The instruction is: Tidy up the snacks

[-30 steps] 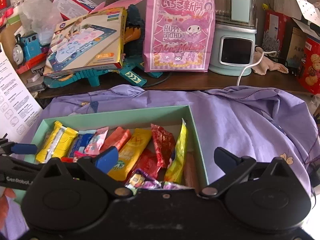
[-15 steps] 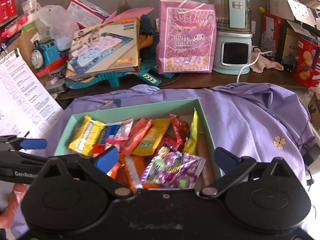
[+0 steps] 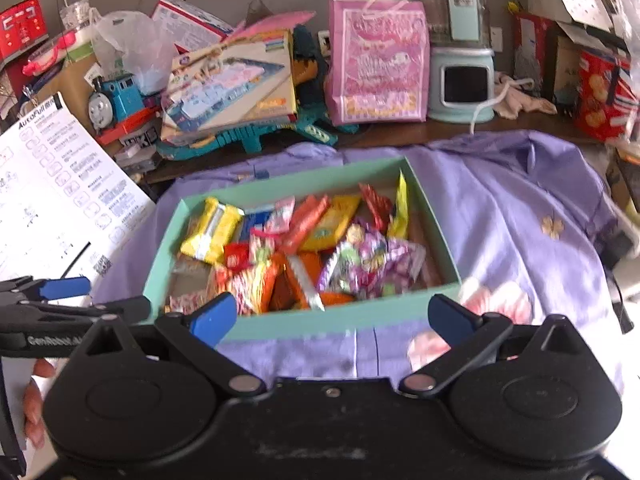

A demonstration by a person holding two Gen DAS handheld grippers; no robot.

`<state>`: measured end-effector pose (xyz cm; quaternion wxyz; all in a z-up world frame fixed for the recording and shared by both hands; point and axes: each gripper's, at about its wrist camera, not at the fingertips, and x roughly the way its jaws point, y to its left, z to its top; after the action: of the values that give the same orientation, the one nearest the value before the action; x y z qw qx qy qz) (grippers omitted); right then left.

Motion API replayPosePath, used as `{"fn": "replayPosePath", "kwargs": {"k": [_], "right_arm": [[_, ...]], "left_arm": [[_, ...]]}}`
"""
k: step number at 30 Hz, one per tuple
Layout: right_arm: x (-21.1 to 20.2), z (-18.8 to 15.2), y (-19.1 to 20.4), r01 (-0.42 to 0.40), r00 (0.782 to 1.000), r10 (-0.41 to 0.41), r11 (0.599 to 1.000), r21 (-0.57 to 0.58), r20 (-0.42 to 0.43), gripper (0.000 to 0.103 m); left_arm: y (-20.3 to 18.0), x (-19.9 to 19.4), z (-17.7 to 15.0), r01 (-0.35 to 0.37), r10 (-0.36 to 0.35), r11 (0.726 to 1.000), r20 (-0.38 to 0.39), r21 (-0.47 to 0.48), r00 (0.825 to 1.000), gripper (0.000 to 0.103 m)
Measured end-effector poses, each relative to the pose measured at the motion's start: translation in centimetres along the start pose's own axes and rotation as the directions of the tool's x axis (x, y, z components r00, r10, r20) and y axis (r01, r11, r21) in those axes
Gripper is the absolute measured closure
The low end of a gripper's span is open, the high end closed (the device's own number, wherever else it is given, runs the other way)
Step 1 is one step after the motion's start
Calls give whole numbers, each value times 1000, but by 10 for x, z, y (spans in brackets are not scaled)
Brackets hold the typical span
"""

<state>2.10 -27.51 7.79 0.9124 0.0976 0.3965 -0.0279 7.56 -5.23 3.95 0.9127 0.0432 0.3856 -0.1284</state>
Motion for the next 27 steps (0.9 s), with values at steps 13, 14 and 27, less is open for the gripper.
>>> {"fn": "replayPosePath", "kwargs": {"k": [13,14,27], "right_arm": [[5,-47,6,41,996,-40,999,8,-78,0],[7,-50,6,46,995,-46,999,2,-85,0],[22,-55,-1,63,989,-62,998,8,-131,0]], "left_arm": [[9,4,-34,-88,88,996,-15,-12,996,0],[9,6,-35,-92,92,996,-21,-10,996,0],[6,27,-38,-109,109,994,-80,9,991,0]]}}
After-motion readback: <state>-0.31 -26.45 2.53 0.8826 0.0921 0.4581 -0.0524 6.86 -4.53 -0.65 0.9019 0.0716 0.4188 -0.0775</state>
